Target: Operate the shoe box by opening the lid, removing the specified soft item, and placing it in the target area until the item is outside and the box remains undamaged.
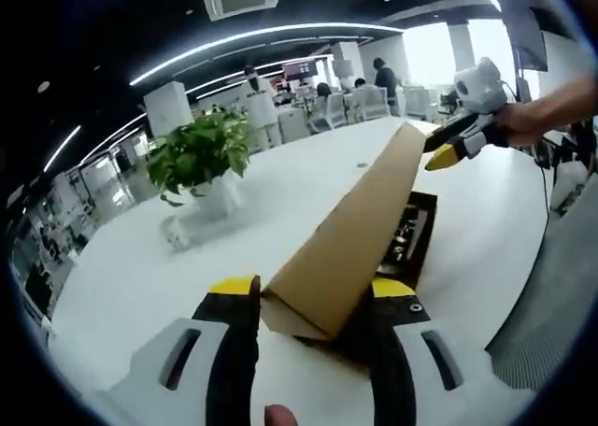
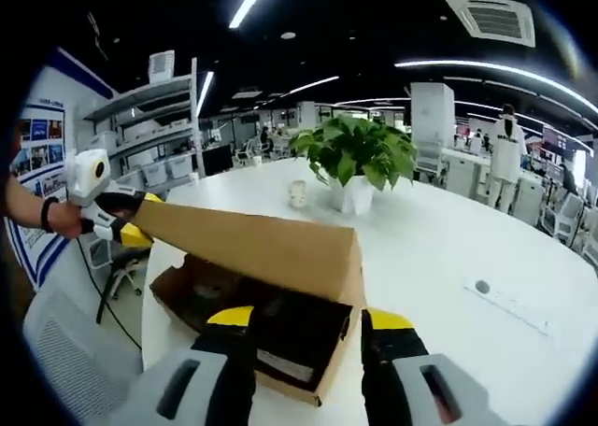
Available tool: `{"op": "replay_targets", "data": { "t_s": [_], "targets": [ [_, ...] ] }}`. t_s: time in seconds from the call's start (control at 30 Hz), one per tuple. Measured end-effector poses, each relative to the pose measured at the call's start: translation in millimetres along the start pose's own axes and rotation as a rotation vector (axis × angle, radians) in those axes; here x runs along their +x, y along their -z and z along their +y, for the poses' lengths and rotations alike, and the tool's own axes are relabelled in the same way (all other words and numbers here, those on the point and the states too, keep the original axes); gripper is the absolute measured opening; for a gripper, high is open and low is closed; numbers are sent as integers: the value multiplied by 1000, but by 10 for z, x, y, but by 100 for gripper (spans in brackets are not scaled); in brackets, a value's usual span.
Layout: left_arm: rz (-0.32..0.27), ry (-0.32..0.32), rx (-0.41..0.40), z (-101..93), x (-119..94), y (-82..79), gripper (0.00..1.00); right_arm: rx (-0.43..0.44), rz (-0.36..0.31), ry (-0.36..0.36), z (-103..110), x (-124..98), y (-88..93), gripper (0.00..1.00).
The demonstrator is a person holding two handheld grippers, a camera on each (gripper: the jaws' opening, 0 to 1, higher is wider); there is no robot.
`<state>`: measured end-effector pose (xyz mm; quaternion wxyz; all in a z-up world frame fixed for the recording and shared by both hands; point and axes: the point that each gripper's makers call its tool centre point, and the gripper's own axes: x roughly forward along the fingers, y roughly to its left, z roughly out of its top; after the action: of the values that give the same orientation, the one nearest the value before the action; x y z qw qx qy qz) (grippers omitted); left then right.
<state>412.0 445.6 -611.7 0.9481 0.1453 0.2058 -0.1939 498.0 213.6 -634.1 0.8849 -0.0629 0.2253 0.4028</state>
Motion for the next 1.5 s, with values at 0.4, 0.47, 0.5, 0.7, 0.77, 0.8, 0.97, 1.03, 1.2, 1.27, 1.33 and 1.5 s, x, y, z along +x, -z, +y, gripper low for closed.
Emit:
{"op": "replay_targets", "data": {
  "t_s": [0.4, 0.47, 0.5, 0.7, 0.77, 0.8, 0.97, 1.03, 1.2, 1.27, 1.33, 1.5],
  "targets": [
    [-29, -25, -53, 97, 12, -131, 41, -10, -1, 59, -116, 220, -121, 27],
    [-32, -27, -57, 116, 25, -135, 41, -6, -2, 70, -127, 250, -138, 25],
    [-33, -28, -60, 124, 29, -137, 41, -9, 1, 78, -132, 268, -147, 23],
    [-40, -37, -73, 177, 51, -163, 40, -5, 10, 112, -218, 370, -175, 19],
    [-44, -41, -81, 202, 64, -174, 40, -11, 18, 118, -242, 396, -175, 17],
    [-45, -43, -85, 215, 71, -178, 40, -14, 20, 125, -258, 411, -178, 16],
    [-51, -46, -98, 243, 80, -198, 39, -13, 21, 137, -306, 472, -205, 13],
    [-51, -46, -98, 242, 80, -199, 39, -19, 31, 143, -323, 501, -194, 11],
    [-54, -53, -103, 260, 80, -223, 38, -15, 42, 178, -411, 529, -193, 2],
    [-57, -59, -106, 279, 84, -240, 37, -22, 47, 188, -441, 537, -192, 0],
    [-60, -60, -111, 300, 95, -250, 36, -17, 47, 188, -452, 552, -208, 0],
    [-68, -68, -123, 336, 112, -279, 34, -32, 64, 198, -481, 579, -243, 0]
  ]
}}
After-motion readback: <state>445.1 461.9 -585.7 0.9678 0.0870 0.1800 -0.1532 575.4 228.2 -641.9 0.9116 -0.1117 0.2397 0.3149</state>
